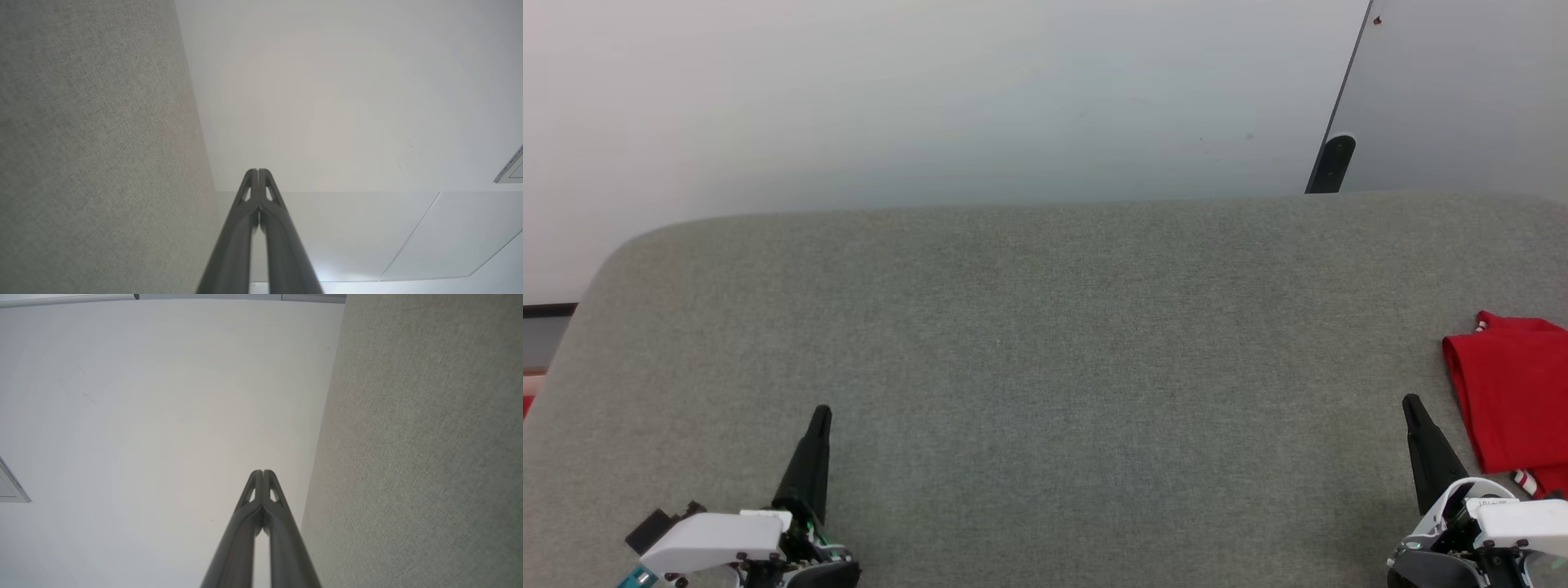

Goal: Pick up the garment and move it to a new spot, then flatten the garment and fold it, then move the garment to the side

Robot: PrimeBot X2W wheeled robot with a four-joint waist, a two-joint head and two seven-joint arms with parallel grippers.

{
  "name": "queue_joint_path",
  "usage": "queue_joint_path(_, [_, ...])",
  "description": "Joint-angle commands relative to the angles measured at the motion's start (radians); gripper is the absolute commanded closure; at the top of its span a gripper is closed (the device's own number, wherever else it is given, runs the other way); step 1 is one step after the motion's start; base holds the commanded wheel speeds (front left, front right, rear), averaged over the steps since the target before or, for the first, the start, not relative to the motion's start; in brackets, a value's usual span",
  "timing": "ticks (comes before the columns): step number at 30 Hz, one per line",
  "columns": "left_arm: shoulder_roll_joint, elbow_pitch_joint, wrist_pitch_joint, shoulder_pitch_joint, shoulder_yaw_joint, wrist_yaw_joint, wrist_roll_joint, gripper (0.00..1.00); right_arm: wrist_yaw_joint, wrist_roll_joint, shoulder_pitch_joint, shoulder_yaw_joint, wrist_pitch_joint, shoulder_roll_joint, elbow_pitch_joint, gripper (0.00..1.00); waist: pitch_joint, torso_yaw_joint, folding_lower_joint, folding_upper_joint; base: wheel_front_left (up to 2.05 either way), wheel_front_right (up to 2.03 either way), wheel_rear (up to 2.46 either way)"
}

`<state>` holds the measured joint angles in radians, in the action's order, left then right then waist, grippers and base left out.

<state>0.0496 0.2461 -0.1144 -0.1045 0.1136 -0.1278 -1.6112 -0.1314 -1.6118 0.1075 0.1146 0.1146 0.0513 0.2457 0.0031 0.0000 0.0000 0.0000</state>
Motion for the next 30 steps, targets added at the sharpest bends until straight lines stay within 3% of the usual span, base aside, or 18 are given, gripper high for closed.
queue_joint_path(1, [0.000,0.001,-0.003,-0.011,0.003,-0.006,-0.003,1.00,0.001,-0.002,0.004,0.000,0.001,-0.003,0.001,1.00,0.000,0.000,0.0000,0.0000,0.00,0.00,0.00])
queue_joint_path(30, [0.000,0.001,-0.003,-0.011,0.002,-0.006,-0.003,1.00,0.001,-0.002,0.004,0.000,0.000,-0.003,0.000,1.00,0.000,0.000,0.0000,0.0000,0.00,0.00,0.00])
